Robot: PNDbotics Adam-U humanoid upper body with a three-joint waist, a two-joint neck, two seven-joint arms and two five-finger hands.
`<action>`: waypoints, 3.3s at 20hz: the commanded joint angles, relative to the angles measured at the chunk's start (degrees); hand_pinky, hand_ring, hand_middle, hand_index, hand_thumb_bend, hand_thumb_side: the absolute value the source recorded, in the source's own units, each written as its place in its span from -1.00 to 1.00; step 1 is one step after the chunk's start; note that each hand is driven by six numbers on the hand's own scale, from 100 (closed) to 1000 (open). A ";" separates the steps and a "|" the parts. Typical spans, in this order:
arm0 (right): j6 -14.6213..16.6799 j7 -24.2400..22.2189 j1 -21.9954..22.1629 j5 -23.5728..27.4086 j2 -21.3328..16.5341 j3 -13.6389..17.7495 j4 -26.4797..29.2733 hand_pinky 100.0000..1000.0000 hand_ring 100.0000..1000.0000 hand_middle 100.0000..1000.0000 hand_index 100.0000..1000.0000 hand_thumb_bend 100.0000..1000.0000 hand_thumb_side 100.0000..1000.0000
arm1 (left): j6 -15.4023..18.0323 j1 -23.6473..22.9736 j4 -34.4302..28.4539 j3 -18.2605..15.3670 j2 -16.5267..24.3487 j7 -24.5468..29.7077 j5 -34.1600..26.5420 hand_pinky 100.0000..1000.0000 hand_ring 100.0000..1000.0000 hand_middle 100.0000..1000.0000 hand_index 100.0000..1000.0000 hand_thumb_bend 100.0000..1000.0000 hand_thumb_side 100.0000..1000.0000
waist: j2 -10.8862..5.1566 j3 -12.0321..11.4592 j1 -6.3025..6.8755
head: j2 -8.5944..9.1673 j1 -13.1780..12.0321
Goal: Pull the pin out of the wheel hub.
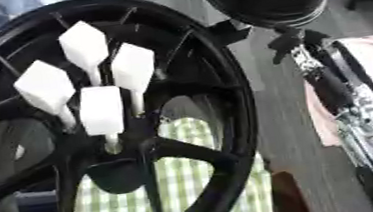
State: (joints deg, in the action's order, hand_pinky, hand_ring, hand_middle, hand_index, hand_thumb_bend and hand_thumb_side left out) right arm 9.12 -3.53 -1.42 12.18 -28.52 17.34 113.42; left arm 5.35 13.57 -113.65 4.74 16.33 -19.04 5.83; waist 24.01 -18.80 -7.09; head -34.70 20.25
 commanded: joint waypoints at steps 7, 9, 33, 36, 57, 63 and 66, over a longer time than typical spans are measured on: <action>0.81 -0.04 0.42 -0.74 -3.28 0.17 1.17 0.78 0.96 -0.27 0.17 -1.00 0.30 | 3.91 0.62 -0.94 0.31 10.29 0.40 1.63 0.51 0.16 0.11 0.42 -0.78 0.38 | -1.36 0.07 1.33 | -0.31 0.56; 1.77 0.05 1.03 -0.86 -4.83 0.09 1.17 0.78 0.96 -0.27 0.17 -1.00 0.28 | 5.49 0.83 -0.94 0.78 15.78 1.13 3.02 0.51 0.18 0.12 0.43 -0.76 0.31 | -1.95 0.17 1.70 | -0.84 0.86; 4.20 1.09 4.60 -2.97 -7.99 -0.92 1.17 0.78 0.95 -0.28 0.17 -1.00 0.28 | 4.13 33.28 -0.94 10.60 47.68 43.30 -1.79 0.50 0.26 0.44 0.54 -0.52 0.30 | -3.78 -0.03 3.26 | -1.38 1.66; 4.18 1.16 4.89 -3.19 -7.65 -1.04 1.17 0.78 0.95 -0.28 0.17 -1.00 0.28 | 1.68 36.81 -0.94 12.99 46.55 47.83 -3.71 0.49 0.24 0.41 0.57 -0.51 0.35 | -3.95 0.39 3.18 | -1.37 1.11; 3.02 0.56 4.17 -2.52 -7.03 -1.53 1.17 0.78 0.96 -0.28 0.17 -1.00 0.29 | -22.37 56.54 -0.94 27.51 33.26 61.08 -10.09 0.46 0.19 0.34 0.58 -0.51 0.43 | -3.79 4.03 3.99 | -0.93 -0.97; 2.61 -0.02 2.98 -1.63 -7.19 -1.90 1.17 0.78 0.96 -0.28 0.17 -1.00 0.29 | -25.35 58.86 -0.94 27.93 30.15 61.22 -6.00 0.53 0.40 0.45 0.60 -0.48 0.30 | -3.59 4.88 4.10 | 0.10 -2.11; 2.55 -0.14 2.78 -1.44 -7.14 -1.83 1.17 0.78 0.96 -0.28 0.17 -1.00 0.29 | -26.58 58.52 -0.94 27.37 29.99 60.16 -0.91 0.56 0.44 0.48 0.60 -0.45 0.14 | -3.30 5.50 4.23 | 0.44 -2.22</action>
State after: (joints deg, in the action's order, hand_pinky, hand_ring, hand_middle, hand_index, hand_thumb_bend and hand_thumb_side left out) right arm 11.62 -3.51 1.53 10.33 -34.52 15.13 113.42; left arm -20.51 71.20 -114.04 33.23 45.90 41.45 2.96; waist 21.68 -13.31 -2.99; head -35.11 18.22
